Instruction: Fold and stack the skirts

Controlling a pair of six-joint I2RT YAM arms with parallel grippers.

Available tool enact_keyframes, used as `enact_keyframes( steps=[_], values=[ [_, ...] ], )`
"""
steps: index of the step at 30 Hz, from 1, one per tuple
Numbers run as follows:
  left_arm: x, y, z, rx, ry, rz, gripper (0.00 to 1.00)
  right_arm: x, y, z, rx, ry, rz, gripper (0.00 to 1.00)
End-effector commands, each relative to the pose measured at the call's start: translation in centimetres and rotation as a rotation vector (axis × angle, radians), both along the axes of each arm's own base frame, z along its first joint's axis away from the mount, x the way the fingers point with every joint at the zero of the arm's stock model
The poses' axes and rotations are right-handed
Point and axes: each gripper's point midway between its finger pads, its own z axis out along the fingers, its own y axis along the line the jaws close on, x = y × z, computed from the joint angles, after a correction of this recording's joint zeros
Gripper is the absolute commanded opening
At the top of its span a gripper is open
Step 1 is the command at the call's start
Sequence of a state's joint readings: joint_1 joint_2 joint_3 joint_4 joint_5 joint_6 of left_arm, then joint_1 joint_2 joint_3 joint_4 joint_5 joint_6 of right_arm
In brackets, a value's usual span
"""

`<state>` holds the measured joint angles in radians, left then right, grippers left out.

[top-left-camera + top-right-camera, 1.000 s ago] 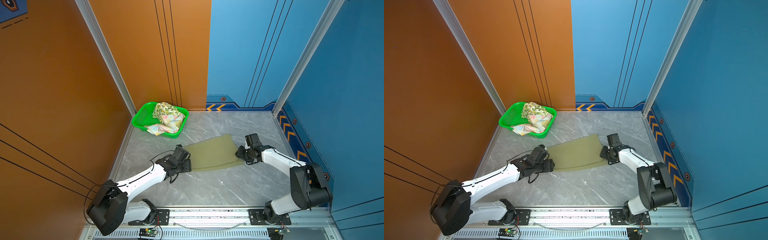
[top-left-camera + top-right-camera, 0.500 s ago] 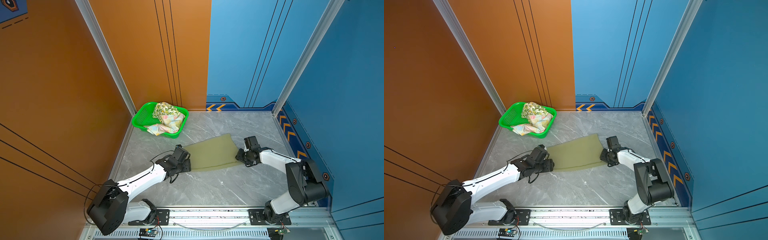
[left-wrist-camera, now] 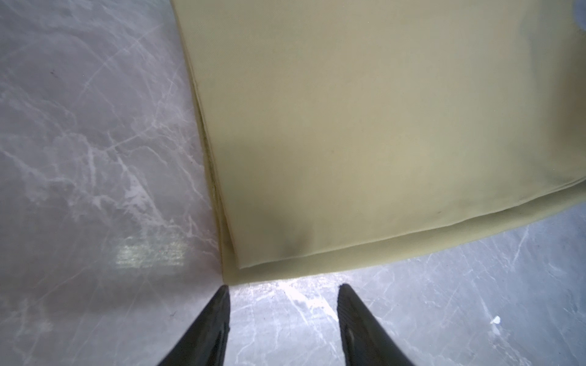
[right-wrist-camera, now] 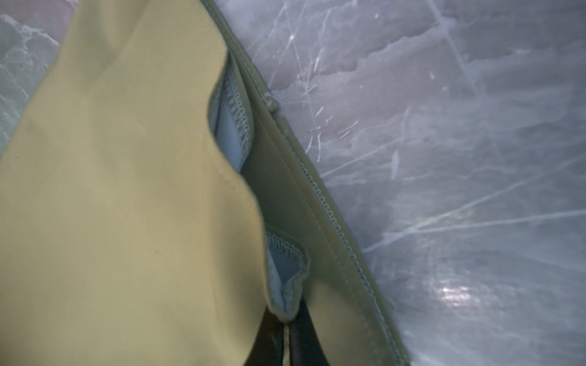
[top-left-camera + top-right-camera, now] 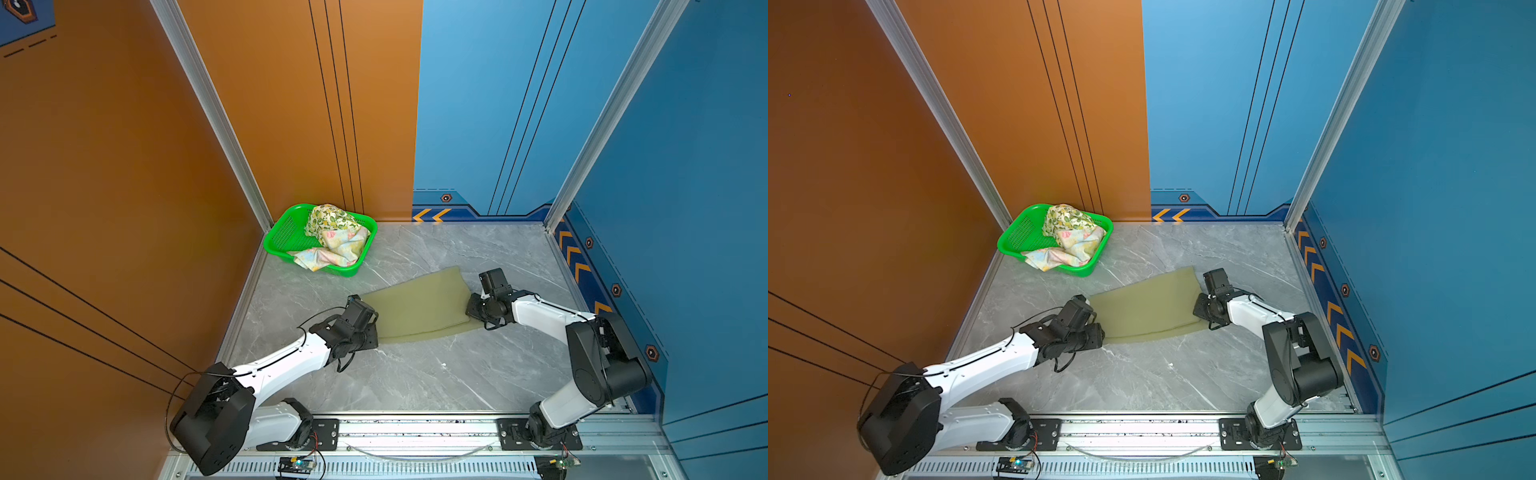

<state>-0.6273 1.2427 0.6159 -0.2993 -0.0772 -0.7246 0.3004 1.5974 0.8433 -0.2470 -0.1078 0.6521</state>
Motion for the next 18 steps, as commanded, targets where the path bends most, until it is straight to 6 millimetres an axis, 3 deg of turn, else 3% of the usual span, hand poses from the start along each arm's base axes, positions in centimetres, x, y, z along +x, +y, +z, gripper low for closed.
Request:
enact_keyframes(
  steps=[1,5,15,18],
  values=[
    [-0.1,0.2,-1.0,-0.009,0.022,0.015,0.55,0.2,-0.3,0.3,-0.043,0.004,-0.003,0.05],
    [0.6,0.0,-1.6,-0.014,0.017,0.012,0.54,0.1,-0.1,0.6,-0.046,0.003,0.002,0.01],
    [3.3,-0.3,0.4,-0.022,-0.031,0.001,0.08,0.6,-0.3,3.5,-0.076,-0.041,0.014,0.0],
    [3.7,0.2,1.4,-0.023,-0.045,0.008,0.0,0.8,-0.4,4.8,-0.081,-0.059,0.017,0.0]
  ],
)
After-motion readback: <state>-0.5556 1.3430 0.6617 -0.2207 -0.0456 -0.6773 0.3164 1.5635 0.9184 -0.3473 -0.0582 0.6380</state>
